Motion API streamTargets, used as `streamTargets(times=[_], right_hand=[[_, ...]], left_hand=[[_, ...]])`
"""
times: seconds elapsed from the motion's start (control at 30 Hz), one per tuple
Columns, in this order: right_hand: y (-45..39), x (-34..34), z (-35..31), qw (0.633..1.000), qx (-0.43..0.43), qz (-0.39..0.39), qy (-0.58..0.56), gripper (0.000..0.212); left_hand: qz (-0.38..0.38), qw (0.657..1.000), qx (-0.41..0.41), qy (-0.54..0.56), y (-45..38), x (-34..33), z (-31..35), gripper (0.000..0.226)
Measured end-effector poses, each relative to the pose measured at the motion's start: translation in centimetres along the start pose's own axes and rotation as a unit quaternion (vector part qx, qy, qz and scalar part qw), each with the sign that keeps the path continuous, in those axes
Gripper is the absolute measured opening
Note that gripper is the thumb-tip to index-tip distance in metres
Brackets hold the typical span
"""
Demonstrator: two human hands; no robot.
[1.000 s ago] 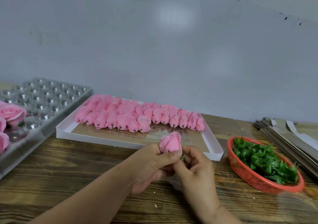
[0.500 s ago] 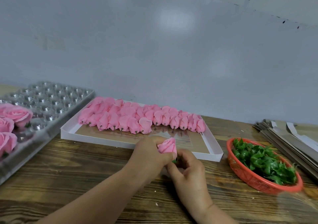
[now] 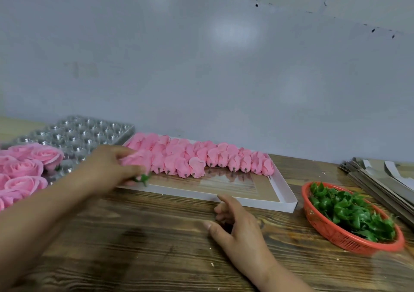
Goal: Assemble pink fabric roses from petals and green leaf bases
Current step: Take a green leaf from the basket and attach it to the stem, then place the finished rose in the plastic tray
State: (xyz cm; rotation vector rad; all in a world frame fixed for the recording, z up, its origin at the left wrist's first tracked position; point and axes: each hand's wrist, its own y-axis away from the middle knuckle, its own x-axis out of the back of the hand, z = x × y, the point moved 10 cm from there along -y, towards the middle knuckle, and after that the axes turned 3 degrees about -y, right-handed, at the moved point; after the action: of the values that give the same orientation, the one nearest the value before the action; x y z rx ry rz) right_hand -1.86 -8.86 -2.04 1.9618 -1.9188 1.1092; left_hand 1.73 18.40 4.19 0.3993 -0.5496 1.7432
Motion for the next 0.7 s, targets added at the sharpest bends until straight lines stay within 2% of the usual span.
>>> streamTargets(times=[0.07,0.2,0.27,0.47,0.6,0.7], right_hand=[[0.0,0.0,0.1,1.000,-0.003,-0.001,0.005,0.059],[0.2,-0.1,0.0,1.000,0.002,-0.005,0.024,0.054],[0.1,-0.1,-0.1,0.999,0.007,-0.008,0.033,0.048],[0.1,-0.4,-0.8,0.997,0.023,-0.015,0.071,0.039],[0.1,-0.4,-0.9,0.996,0.025,-0.014,0.081,0.036],[0.1,-0.3,-0.8,0.997,0.024,-0.009,0.078,0.035]], left_hand=[[0.046,0.999,0.001,-0.014,-1.1,3.8,-1.6,0.041],[0.149,0.987,0.004,-0.061,-4.0,11.8,-5.7,0.013],[0.171,0.978,0.007,-0.117,-5.7,14.7,-8.0,0.012],[0.116,0.966,0.051,-0.225,-6.8,15.3,-12.2,0.023],[0.108,0.955,0.023,-0.275,-7.2,14.5,-11.6,0.022],[0.111,0.959,0.002,-0.262,-7.0,14.2,-10.1,0.017]])
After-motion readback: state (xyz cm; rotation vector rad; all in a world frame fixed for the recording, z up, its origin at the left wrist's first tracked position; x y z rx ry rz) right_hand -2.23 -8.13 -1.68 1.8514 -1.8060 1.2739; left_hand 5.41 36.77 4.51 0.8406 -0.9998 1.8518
